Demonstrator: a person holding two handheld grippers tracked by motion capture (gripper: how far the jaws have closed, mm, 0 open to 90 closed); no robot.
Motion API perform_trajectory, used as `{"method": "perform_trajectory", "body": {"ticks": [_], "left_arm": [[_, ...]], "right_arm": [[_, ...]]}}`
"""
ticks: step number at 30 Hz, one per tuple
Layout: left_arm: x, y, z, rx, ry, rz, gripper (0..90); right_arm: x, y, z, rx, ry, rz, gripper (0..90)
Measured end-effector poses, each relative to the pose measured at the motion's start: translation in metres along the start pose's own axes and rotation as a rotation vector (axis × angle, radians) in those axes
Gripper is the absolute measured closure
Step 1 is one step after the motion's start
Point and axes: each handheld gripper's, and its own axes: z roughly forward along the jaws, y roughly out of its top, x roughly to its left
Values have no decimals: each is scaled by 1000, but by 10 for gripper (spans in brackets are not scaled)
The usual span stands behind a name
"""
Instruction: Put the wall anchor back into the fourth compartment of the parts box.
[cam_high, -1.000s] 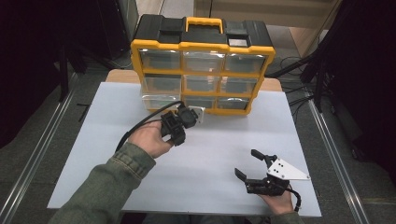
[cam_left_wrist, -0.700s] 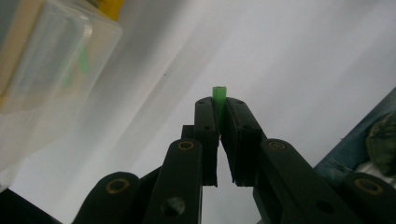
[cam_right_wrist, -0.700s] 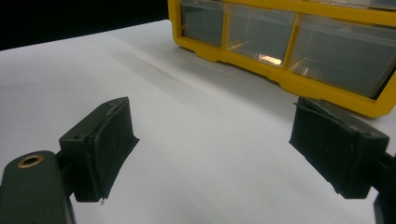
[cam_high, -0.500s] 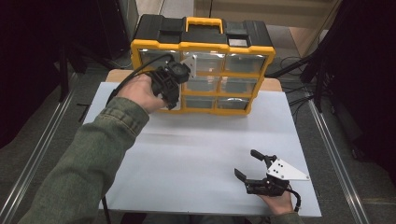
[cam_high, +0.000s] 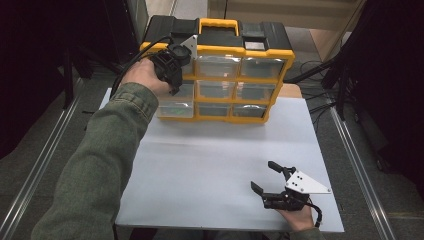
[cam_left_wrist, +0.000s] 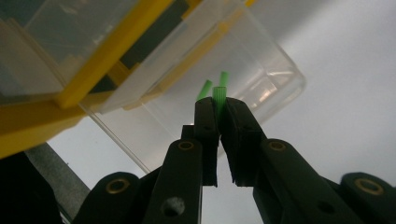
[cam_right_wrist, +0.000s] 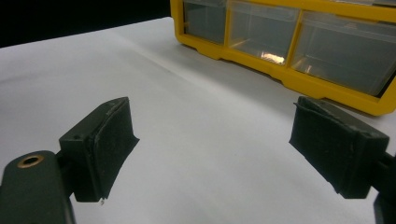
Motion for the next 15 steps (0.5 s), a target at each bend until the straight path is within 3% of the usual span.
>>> {"method": "perform_trajectory", "body": {"ticks": [6,10,12,13,15], "left_arm": [[-5,5,2,0,-16,13,836],[-7,7,3,-3,3,6,831],[-6,8,3,14,-1,-13,795],[-6,8,4,17,-24,-18,725],[-8,8,4,10,-20,-7,627]], "right_arm": [[0,-1,-1,5,-2,-3,139],[1,-1,-2,7,-1,-5,138],[1,-1,-2,7,0,-6,139],[1,-1,-2,9,1,-7,139],[1,-1,-1,11,2,-6,139]]}}
